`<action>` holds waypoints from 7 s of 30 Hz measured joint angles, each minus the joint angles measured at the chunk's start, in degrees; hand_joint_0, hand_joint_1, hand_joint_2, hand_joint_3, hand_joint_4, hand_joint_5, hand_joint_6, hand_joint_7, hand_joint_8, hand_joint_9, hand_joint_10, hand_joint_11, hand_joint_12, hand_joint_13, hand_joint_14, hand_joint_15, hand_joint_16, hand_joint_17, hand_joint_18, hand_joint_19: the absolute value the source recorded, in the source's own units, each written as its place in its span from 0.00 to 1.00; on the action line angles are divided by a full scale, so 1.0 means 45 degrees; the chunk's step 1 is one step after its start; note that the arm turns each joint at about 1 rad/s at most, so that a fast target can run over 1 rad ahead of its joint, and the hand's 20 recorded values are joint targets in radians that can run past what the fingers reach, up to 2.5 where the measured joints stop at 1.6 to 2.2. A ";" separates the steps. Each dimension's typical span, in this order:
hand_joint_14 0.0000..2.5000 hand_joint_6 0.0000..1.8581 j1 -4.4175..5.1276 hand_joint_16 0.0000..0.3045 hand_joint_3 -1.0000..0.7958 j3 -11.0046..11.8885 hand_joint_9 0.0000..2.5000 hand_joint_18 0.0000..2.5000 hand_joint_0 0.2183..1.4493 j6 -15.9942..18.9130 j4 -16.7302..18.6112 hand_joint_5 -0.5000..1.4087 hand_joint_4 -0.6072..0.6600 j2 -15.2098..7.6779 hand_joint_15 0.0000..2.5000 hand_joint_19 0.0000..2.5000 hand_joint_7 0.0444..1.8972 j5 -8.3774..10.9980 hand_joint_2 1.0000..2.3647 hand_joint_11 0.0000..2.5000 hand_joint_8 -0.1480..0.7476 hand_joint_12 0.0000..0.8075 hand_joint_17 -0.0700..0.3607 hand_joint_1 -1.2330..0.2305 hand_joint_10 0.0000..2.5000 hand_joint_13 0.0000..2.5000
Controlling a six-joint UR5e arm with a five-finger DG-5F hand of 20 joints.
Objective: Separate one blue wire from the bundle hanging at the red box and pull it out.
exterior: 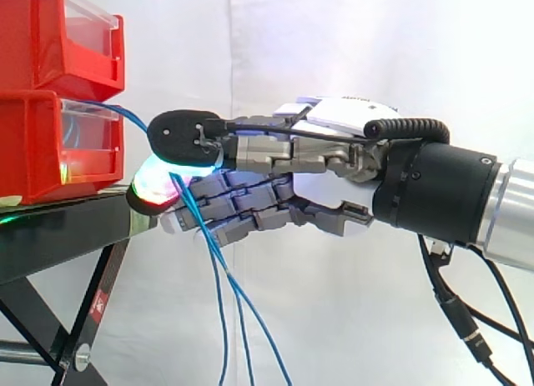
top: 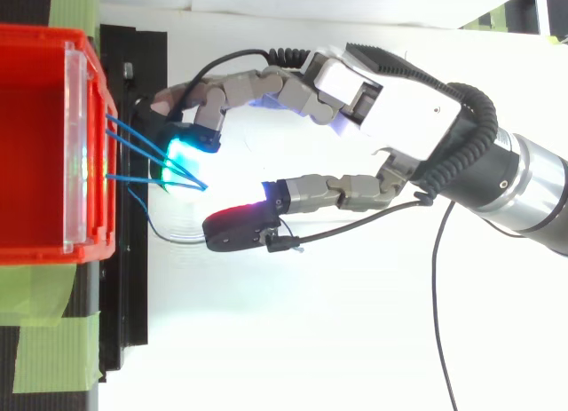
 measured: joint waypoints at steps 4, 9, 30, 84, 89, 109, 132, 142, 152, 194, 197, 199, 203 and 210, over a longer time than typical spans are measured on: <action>0.01 0.44 0.0000 0.17 0.53 0.0001 0.26 0.24 0.34 0.0132 0.0013 0.16 0.62 0.0000 0.16 0.21 0.49 -0.0023 0.02 0.22 0.53 0.48 0.43 0.33 0.00 0.24; 0.01 0.44 0.0000 0.16 0.56 0.0003 0.29 0.25 0.33 0.0669 0.0013 0.17 0.61 0.0001 0.17 0.20 0.52 -0.0228 0.02 0.22 0.54 0.46 0.41 0.32 0.00 0.27; 0.01 0.43 0.0090 0.14 0.55 0.0005 0.29 0.24 0.34 0.6488 -0.1700 0.17 0.63 0.0034 0.15 0.19 0.53 -0.0959 0.02 0.21 0.55 0.45 0.39 0.33 0.01 0.27; 0.59 0.43 0.0117 0.15 0.51 0.0668 0.31 0.48 0.35 1.1308 -0.5284 0.16 0.65 0.0607 0.51 0.57 0.52 -0.1237 0.02 0.31 0.55 0.42 0.39 0.34 0.01 0.41; 0.70 0.43 0.0117 0.14 0.51 0.0669 0.31 0.51 0.36 1.0734 -0.5675 0.16 0.66 0.0898 0.49 0.64 0.52 -0.1247 0.02 0.32 0.55 0.41 0.38 0.34 0.01 0.39; 0.86 0.43 0.0117 0.14 0.49 0.0669 0.35 0.50 0.36 0.8551 -0.6800 0.16 0.65 0.1754 0.50 0.64 0.52 -0.1212 0.02 0.53 0.50 0.43 0.38 0.34 0.43 0.34; 0.87 0.44 -0.0011 0.13 0.47 0.0719 0.30 0.45 0.37 0.7948 -0.6983 0.16 0.68 0.2206 0.51 0.63 0.49 -0.1201 0.02 0.53 0.51 0.44 0.37 0.28 0.49 0.31; 0.88 0.45 -0.0072 0.13 0.47 0.0725 0.29 0.44 0.37 0.6126 -0.7107 0.16 0.67 0.2471 0.51 0.62 0.50 -0.1211 0.02 0.52 0.51 0.44 0.37 0.26 0.51 0.29; 0.89 0.45 -0.0127 0.13 0.48 0.0724 0.27 0.42 0.39 0.5442 -0.7093 0.15 0.66 0.2478 0.51 0.62 0.51 -0.1240 0.02 0.52 0.50 0.44 0.36 0.25 0.51 0.28; 0.94 0.44 -0.0376 0.12 0.32 0.0727 0.30 0.37 0.29 0.3274 -0.7046 0.16 0.67 0.2952 0.49 0.58 0.51 -0.1269 0.00 0.52 0.51 0.43 0.35 0.42 0.52 0.25; 0.94 0.44 -0.0376 0.12 0.32 0.0728 0.30 0.37 0.29 0.3257 -0.7042 0.16 0.67 0.2955 0.48 0.58 0.52 -0.1243 0.00 0.53 0.51 0.43 0.36 0.44 0.51 0.25; 0.94 0.44 -0.0385 0.12 0.31 0.0727 0.30 0.37 0.28 0.3214 -0.7040 0.16 0.67 0.2954 0.49 0.59 0.52 -0.1214 0.00 0.53 0.51 0.44 0.36 0.45 0.51 0.25; 0.93 0.44 -0.0423 0.12 0.30 0.0728 0.31 0.37 0.28 0.3032 -0.7036 0.16 0.67 0.2953 0.49 0.58 0.52 -0.1142 0.00 0.53 0.51 0.43 0.36 0.46 0.50 0.25; 0.92 0.43 -0.0494 0.12 0.31 0.0727 0.31 0.37 0.29 0.2634 -0.7034 0.17 0.67 0.2950 0.48 0.57 0.52 -0.1097 0.00 0.53 0.50 0.43 0.36 0.46 0.50 0.26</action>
